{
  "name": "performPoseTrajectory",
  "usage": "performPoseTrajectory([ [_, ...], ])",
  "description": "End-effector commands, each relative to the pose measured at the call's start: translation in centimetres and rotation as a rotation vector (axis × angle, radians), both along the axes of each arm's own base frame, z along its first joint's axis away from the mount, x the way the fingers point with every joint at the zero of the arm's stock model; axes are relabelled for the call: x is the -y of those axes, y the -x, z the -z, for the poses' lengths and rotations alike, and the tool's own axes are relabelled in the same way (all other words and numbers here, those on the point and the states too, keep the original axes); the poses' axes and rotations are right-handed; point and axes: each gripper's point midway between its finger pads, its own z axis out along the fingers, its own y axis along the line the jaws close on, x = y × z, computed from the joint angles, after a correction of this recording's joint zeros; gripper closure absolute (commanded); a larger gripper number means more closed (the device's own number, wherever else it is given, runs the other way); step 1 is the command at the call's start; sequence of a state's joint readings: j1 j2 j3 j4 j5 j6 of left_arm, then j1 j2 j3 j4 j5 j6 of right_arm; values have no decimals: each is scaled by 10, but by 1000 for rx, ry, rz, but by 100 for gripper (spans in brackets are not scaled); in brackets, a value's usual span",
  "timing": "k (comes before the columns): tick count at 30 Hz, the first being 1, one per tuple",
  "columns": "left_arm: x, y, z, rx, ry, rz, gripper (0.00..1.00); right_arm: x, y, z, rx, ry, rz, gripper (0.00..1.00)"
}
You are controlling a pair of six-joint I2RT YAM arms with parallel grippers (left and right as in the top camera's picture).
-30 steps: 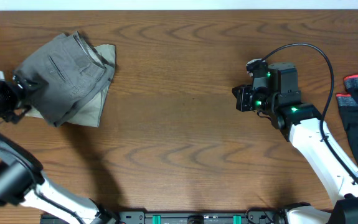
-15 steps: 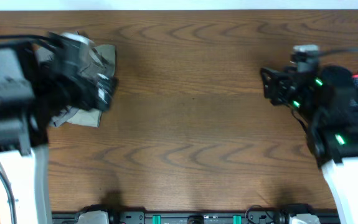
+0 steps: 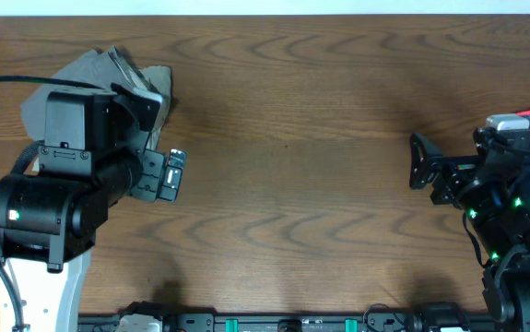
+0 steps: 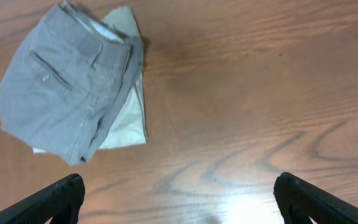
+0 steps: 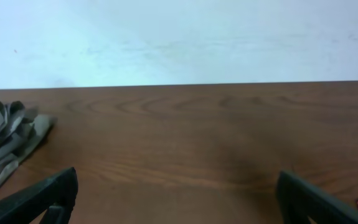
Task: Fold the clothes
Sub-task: 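Release the shorts on the trousers and lift the left gripper away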
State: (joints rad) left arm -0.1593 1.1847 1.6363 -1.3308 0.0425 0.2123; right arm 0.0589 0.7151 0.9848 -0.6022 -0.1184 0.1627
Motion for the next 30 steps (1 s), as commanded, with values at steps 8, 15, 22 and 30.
performPoseTrajectory([
  [8,-4,0,3,-12,-19,-20,2,5,6,19,-90,7,25,1],
  [15,-4,1,2,-7,-18,-21,2,6,24,53,-247,17,25,1],
  [22,-22,30,-23,113,0,-83,2,7,46,81,-394,26,24,1],
  [30,-42,23,-48,471,50,-153,2,8,60,95,-473,31,24,1],
])
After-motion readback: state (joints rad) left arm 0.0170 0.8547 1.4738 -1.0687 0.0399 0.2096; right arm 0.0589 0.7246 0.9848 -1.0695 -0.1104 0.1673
